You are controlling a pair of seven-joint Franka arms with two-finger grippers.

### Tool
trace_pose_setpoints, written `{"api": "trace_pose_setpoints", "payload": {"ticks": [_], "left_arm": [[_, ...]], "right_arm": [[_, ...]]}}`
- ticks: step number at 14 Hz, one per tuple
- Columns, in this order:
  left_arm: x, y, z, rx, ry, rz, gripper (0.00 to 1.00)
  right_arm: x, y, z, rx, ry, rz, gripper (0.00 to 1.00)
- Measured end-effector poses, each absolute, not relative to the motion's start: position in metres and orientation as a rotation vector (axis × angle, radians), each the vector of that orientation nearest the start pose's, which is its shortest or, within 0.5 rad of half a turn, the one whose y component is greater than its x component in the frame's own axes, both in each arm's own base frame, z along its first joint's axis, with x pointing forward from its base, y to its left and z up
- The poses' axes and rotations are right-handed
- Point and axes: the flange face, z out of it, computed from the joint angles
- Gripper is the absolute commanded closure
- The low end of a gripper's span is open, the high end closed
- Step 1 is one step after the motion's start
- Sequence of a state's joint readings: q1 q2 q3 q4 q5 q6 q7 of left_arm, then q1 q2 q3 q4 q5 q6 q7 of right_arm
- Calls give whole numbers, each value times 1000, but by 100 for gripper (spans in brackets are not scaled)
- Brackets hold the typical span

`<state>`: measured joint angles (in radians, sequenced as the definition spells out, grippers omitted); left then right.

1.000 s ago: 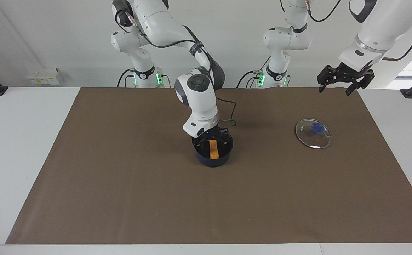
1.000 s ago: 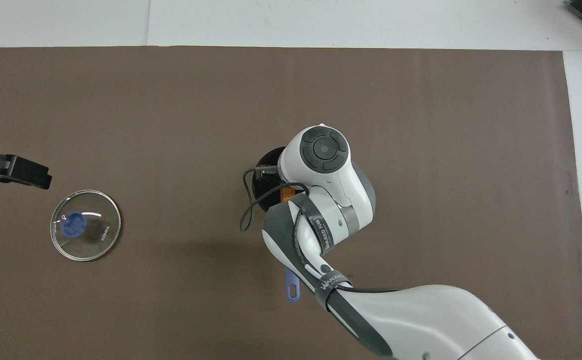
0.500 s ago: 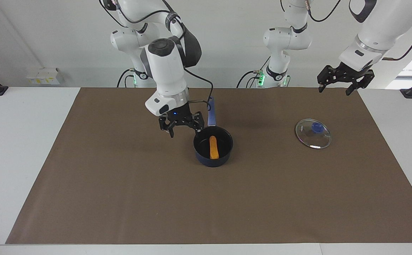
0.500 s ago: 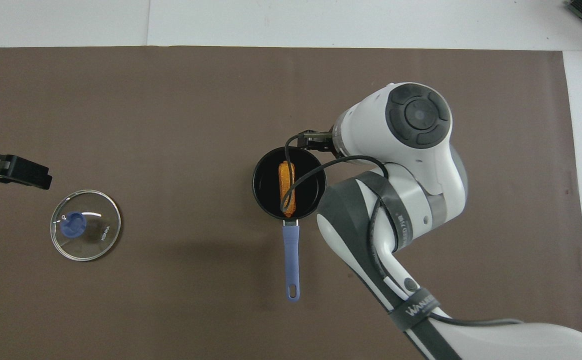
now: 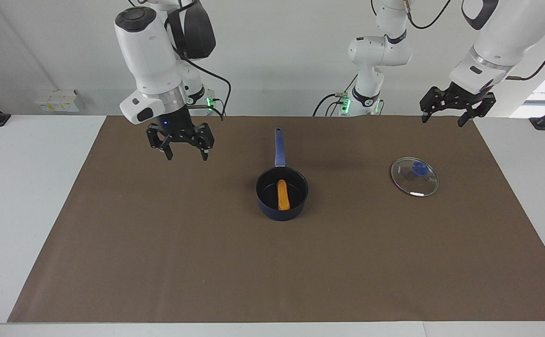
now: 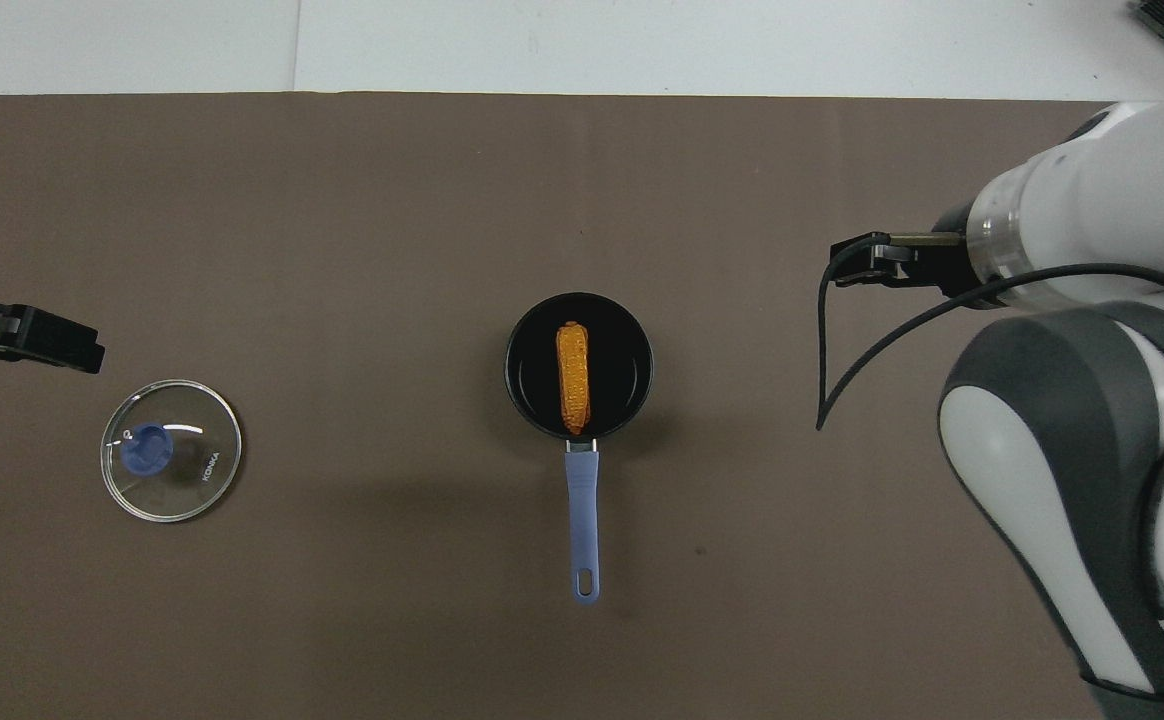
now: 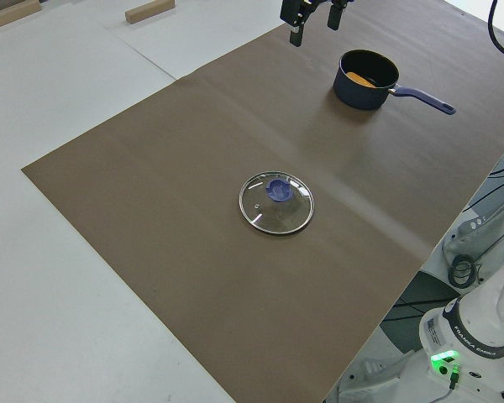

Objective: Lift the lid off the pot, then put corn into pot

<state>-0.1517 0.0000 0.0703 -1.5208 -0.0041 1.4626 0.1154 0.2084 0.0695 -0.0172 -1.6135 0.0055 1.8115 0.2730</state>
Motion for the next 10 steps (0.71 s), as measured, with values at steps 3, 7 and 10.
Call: {"api": "trace_pose_setpoints", "payload": {"ticks": [3,7,10], "left_arm": [[543,-45,638,-3137,279,79,0],[543,-46,638,-3143,277,76,0],[543,-48,638,-3144,282,72,0]], "right_arm": [[576,101,604,-3127,133,-161,0],[572,74,622,-3138,193,-101,0],[566,60,635,-3143,216,-58,0]]}}
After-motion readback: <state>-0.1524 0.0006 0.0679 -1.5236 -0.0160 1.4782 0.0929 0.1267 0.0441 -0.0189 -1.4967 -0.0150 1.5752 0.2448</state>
